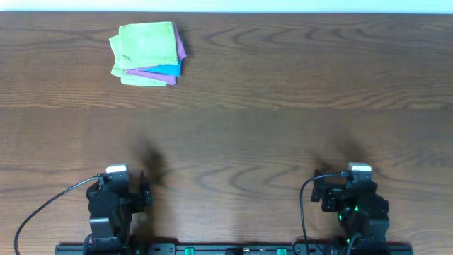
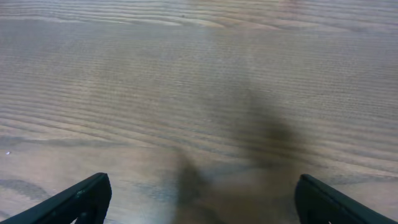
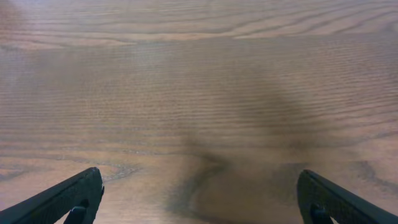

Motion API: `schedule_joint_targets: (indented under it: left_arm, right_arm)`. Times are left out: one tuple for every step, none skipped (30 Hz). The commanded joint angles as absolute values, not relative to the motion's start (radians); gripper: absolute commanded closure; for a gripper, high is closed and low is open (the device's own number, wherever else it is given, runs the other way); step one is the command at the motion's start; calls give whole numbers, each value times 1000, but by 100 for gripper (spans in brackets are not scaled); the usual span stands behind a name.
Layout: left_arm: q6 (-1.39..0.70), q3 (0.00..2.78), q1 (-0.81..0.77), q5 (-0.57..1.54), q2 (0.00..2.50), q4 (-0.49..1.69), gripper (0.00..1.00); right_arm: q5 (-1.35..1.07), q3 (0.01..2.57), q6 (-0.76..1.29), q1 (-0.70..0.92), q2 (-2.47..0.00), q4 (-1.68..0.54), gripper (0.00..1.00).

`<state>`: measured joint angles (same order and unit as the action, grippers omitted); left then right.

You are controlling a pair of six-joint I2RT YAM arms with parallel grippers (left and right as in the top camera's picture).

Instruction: Fold the cloth

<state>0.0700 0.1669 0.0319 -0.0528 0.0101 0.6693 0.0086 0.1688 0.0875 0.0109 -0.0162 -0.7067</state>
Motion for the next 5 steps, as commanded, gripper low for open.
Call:
schedule_joint_targets:
  left_arm:
    - [56, 158, 36, -59, 4, 674, 5]
    - [56, 158, 36, -60, 4, 674, 5]
    - [56, 158, 36, -59, 4, 673, 5]
    - [56, 158, 36, -59, 4, 674, 5]
    - [56, 158, 36, -59, 4, 674, 5]
  right_arm:
    - [19, 158, 100, 24, -5, -710, 1]
    - [19, 158, 100, 24, -5, -710, 1]
    - [19, 158, 100, 24, -5, -710, 1]
    - [19, 158, 100, 24, -5, -710, 1]
    - [19, 158, 100, 24, -5, -710, 1]
